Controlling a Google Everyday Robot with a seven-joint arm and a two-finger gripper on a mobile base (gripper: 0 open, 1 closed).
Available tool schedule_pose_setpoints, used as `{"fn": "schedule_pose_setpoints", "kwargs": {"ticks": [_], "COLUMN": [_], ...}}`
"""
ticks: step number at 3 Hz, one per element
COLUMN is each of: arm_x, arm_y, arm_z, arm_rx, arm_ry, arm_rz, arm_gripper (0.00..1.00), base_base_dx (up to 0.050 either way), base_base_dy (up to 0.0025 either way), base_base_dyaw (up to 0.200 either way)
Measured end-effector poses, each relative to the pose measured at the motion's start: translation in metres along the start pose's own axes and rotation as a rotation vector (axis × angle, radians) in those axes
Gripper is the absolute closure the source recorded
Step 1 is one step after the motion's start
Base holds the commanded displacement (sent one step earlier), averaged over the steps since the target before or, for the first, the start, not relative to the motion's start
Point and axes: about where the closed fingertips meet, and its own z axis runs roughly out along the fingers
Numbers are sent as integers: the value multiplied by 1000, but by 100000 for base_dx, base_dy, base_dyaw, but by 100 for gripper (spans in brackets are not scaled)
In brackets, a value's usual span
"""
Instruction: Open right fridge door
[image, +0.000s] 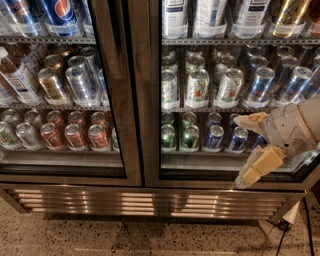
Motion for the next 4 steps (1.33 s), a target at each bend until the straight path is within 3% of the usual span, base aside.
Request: {"fn": "schedule_pose_setpoints", "kwargs": {"ticks": [1, 2, 4], "arm_x": [-3, 4, -7], "arm_y": [2, 9, 7], "arm_z": [6, 12, 13], "arm_rx": [-119, -209, -194], "arm_ry": [-127, -186, -149], "arm_rz": [-14, 6, 26], "arm_gripper": [0, 0, 0], "base_base_dx": [0, 0, 0], "base_base_dy": [0, 0, 0], "base_base_dyaw": [0, 0, 0]}}
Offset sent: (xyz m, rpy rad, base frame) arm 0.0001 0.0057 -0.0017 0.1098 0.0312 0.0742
